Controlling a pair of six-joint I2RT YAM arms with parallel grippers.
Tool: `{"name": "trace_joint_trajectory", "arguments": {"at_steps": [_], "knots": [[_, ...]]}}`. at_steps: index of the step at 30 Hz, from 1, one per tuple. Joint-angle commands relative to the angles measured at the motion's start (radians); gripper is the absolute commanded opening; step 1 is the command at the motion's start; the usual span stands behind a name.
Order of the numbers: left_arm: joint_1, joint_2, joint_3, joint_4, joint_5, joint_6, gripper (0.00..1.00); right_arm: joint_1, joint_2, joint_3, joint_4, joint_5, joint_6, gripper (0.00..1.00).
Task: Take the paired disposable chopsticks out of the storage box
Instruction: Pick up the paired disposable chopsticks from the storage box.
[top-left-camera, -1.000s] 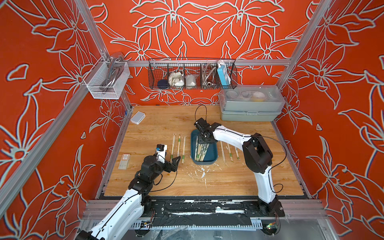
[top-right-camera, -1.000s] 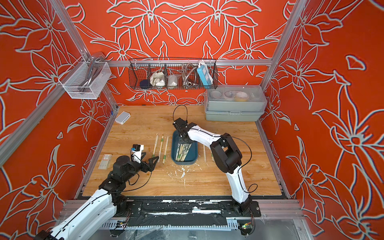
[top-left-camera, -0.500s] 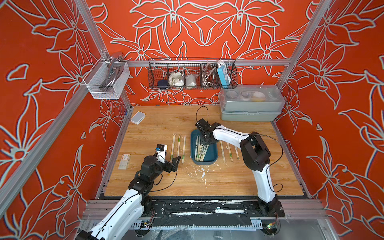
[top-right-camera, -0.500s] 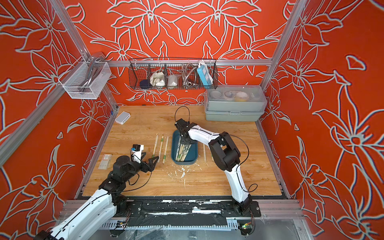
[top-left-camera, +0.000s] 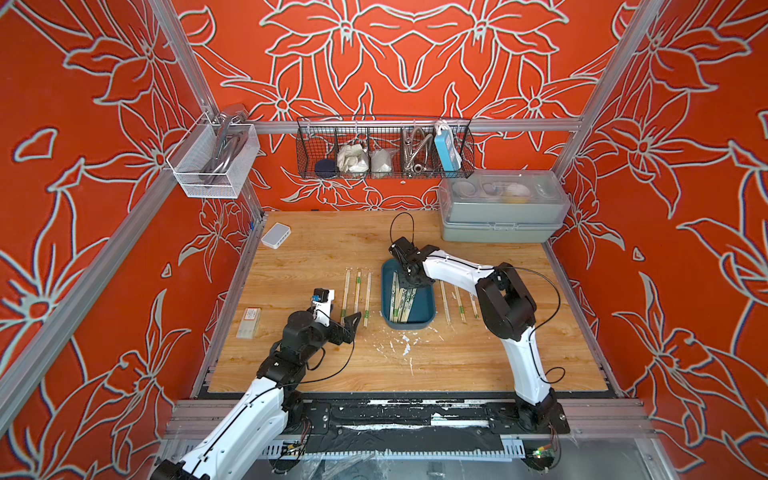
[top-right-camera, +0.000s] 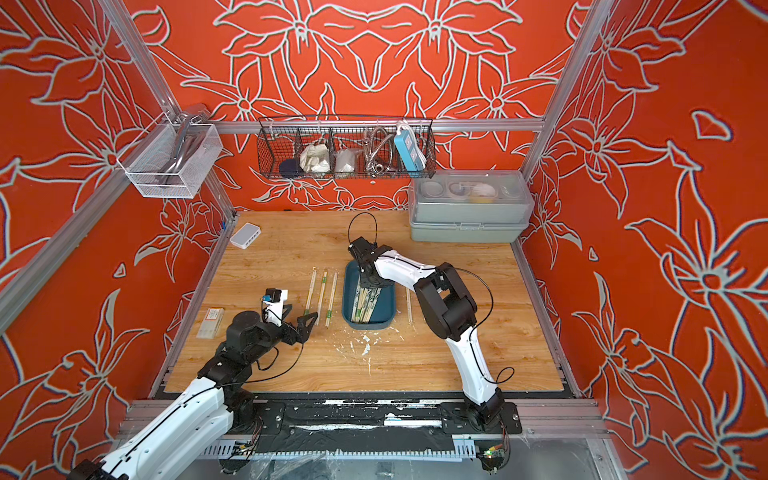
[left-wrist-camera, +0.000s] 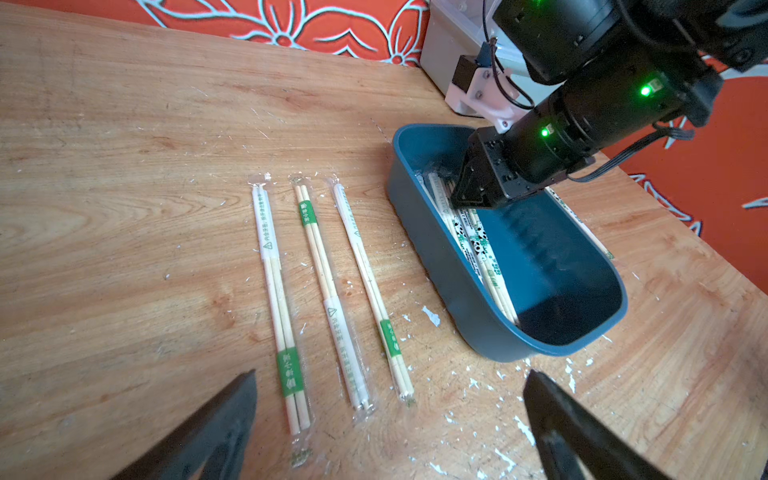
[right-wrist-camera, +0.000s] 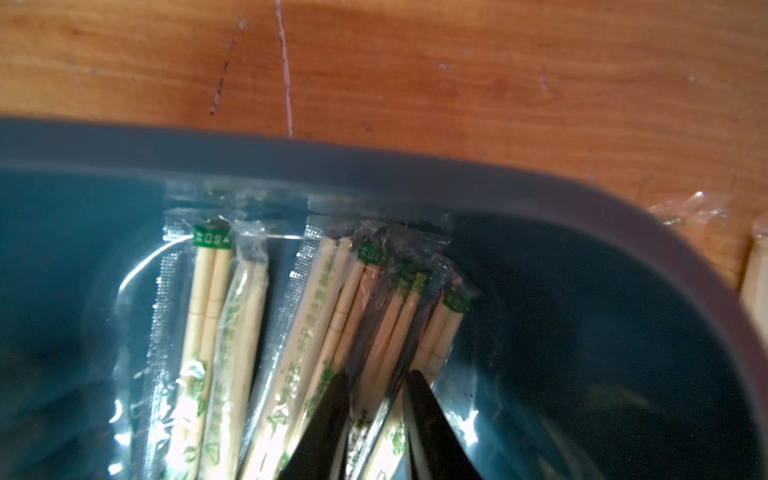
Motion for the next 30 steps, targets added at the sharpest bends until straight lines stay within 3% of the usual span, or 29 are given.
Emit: {"name": "trace_joint_trajectory", "arguments": {"at_steps": [1,14,30], "knots": [[-0.004,0.001,0.033,0.032,-0.006,0.002,1.00,-0.001,0.049,0.022,-0.005,-0.030,-0.009,0.26],[-0.004,0.002,0.032,0.030,-0.007,0.002,1.00,-0.001,0.030,0.005,-0.006,-0.051,-0.027,0.07],[-0.004,0.013,0.033,0.034,-0.008,0.000,1.00,0.000,-0.095,-0.013,-0.022,-0.075,-0.055,0.05]]}}
